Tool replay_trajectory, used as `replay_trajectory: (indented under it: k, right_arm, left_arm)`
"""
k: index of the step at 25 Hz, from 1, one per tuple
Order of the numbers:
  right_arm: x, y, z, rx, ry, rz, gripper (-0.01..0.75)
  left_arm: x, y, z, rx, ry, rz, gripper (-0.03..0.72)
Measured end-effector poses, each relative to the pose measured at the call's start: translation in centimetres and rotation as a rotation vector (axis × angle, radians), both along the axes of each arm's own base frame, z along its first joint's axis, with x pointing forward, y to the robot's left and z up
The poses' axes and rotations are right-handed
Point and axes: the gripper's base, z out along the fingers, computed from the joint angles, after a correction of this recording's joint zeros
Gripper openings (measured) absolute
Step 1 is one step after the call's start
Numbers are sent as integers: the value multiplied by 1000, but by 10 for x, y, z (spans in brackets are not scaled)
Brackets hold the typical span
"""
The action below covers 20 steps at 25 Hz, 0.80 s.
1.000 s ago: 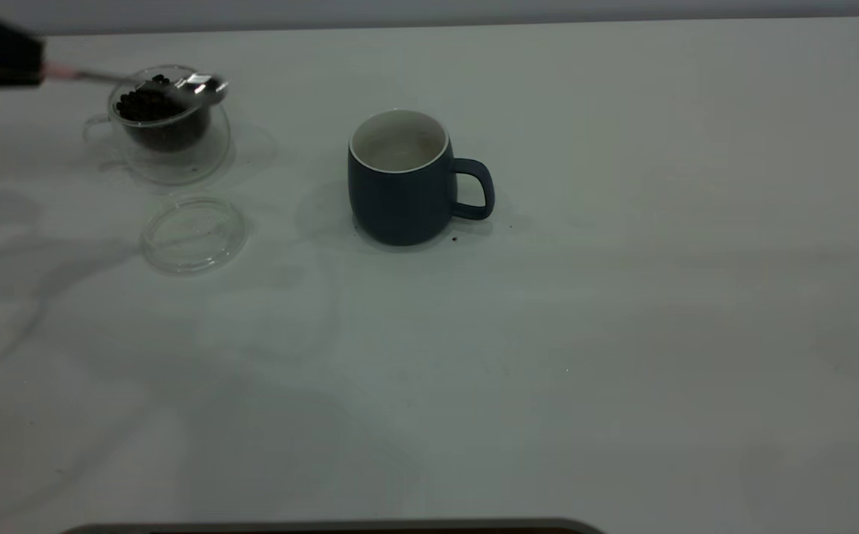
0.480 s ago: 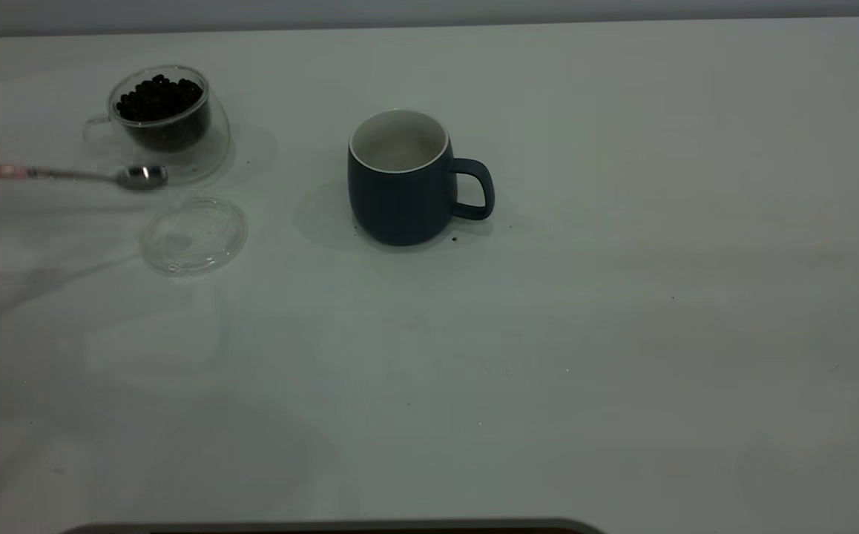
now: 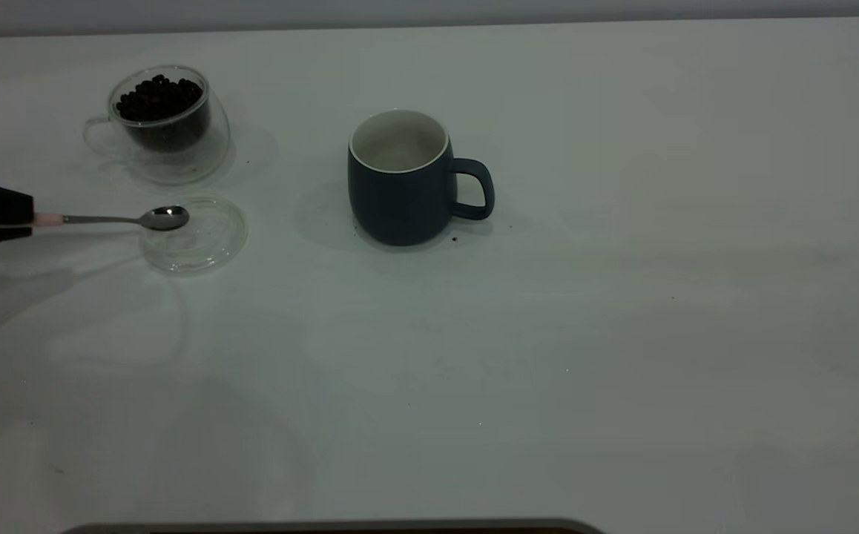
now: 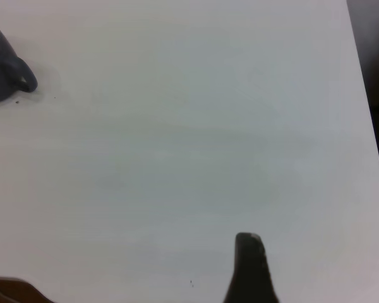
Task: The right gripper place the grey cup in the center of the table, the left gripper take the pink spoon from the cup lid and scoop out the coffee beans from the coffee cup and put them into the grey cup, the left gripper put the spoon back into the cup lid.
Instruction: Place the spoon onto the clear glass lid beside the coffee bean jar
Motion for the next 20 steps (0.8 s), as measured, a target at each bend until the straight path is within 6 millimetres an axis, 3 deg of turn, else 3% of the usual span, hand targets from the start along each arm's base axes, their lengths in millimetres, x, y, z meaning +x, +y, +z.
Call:
replay_trajectory:
  k: [5, 20]
  right_arm:
    - [0, 0, 0, 0, 0, 0, 588]
    - [0, 0, 0, 0, 0, 0, 588]
  left_arm:
    - [0, -7, -14, -8, 15, -10, 119]
    - [19, -37, -17, 49, -6, -17, 119]
